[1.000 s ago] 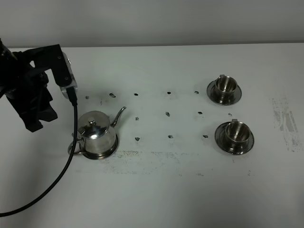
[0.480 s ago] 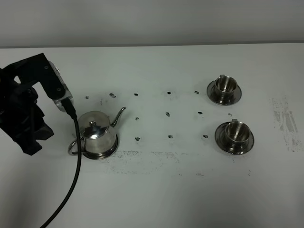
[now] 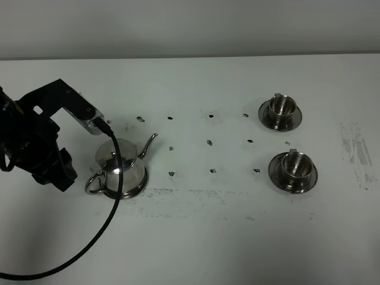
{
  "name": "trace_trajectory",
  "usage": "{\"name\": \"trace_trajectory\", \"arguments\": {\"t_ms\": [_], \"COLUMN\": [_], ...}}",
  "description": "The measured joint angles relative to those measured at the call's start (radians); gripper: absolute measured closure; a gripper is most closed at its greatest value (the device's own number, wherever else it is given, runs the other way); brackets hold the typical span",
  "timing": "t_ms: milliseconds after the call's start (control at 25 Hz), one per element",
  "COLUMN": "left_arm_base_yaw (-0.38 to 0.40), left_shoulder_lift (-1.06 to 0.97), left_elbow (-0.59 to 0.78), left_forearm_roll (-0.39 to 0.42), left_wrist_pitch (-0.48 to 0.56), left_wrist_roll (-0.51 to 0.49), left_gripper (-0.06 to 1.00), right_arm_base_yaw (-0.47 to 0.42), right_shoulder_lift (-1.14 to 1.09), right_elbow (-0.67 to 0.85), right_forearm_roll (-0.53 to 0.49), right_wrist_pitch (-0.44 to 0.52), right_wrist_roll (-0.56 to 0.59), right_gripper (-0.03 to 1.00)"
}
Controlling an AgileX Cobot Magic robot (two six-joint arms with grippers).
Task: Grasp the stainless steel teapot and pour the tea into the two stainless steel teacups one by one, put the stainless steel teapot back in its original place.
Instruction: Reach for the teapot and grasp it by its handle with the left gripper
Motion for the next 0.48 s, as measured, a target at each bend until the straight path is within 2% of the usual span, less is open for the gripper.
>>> {"name": "trace_trajectory", "arguments": {"t_ms": [240,480], "left_arm_base_yaw": [-0.006,-0.028], "left_shoulder_lift": [0.056,0.094], "left_elbow": [0.001,0.001], "left_forearm_roll": [-0.001,-0.004], "left_wrist_pitch": [-0.027,-0.066], "left_wrist_roll": [0.079,0.093], "left_gripper": [0.51,0.51], "right_arm_base_yaw": [0.000,0.000], "right_shoulder_lift": [0.000,0.000], "right_elbow": [0.000,0.000], "right_forearm_roll": [0.000,0.000], "right_wrist_pitch": [0.000,0.000], "right_wrist_roll": [0.000,-0.001], "right_gripper": [0.64,0.64]}}
